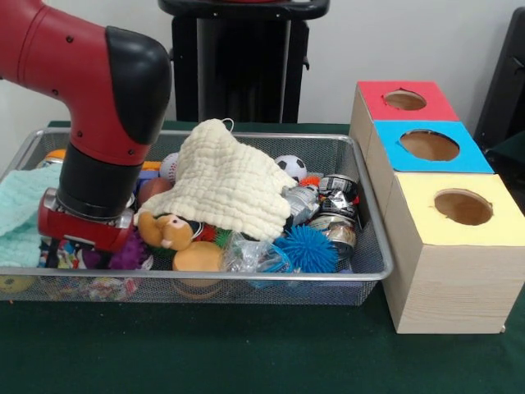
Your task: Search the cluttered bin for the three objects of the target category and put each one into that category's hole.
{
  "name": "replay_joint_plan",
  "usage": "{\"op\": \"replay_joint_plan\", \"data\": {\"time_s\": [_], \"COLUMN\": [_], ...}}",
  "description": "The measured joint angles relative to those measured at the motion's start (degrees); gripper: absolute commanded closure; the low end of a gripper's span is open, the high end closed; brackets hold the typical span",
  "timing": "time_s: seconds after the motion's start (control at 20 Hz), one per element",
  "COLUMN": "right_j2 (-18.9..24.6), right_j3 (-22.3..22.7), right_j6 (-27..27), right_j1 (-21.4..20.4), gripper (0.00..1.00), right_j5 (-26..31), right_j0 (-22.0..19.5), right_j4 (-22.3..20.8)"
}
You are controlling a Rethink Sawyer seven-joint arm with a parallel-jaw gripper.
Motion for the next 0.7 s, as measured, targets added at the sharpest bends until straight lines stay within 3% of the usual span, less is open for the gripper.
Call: {"op": "replay_joint_plan", "data": {"time_s": [0.7], "right_j2": [4.1], "right_j3": [1.3], "right_j6": [0.0], "right_j1": [-1.2], "gripper": [0.00], "right_j5": [1.4], "right_j0": [-3.6], "right_j4": [0.4]}}
